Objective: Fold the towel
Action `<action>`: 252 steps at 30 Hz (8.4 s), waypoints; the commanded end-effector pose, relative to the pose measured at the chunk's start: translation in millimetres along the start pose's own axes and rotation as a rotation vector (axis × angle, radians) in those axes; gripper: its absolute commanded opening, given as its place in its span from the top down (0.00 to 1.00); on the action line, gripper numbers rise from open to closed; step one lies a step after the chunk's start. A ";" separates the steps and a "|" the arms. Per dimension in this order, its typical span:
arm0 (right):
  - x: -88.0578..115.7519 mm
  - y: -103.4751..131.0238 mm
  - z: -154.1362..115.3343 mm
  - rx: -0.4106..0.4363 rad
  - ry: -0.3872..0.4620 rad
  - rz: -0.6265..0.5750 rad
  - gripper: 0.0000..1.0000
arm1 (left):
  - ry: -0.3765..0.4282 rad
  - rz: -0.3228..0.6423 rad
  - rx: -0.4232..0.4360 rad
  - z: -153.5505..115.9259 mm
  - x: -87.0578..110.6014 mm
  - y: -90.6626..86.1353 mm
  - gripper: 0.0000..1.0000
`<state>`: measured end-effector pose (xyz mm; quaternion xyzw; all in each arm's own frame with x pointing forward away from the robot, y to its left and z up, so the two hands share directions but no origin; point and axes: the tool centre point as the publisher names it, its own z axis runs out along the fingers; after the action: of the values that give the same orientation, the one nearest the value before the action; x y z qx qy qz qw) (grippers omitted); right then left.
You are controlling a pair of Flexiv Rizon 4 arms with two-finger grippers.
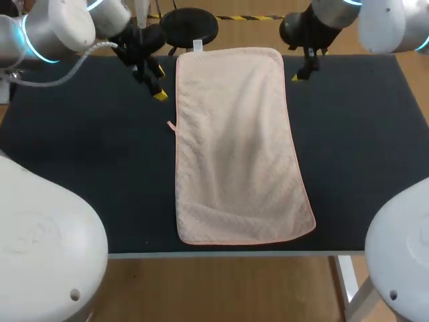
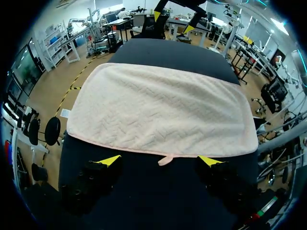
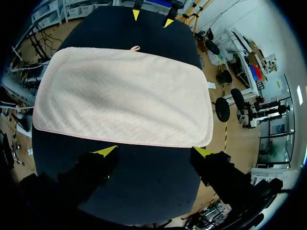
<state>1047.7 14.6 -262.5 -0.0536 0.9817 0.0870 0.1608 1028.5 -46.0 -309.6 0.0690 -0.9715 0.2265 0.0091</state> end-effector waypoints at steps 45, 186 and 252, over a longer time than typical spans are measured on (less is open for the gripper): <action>35.8 -4.4 133.5 0.117 0.336 0.161 0.00 | 0.162 0.124 -0.070 120.9 -13.7 -10.1 0.00; -94.7 38.4 -112.4 0.124 -0.304 -0.055 1.00 | -0.250 0.209 -0.230 -123.3 29.8 -79.5 1.00; -9.0 -7.3 92.0 0.174 0.186 0.208 1.00 | 0.308 0.036 -0.340 82.0 -46.0 -19.9 1.00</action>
<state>1078.4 26.2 -345.4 0.0544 0.9940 0.0113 0.0946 1063.0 -89.6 -373.0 0.0197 -0.9939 0.0699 0.0829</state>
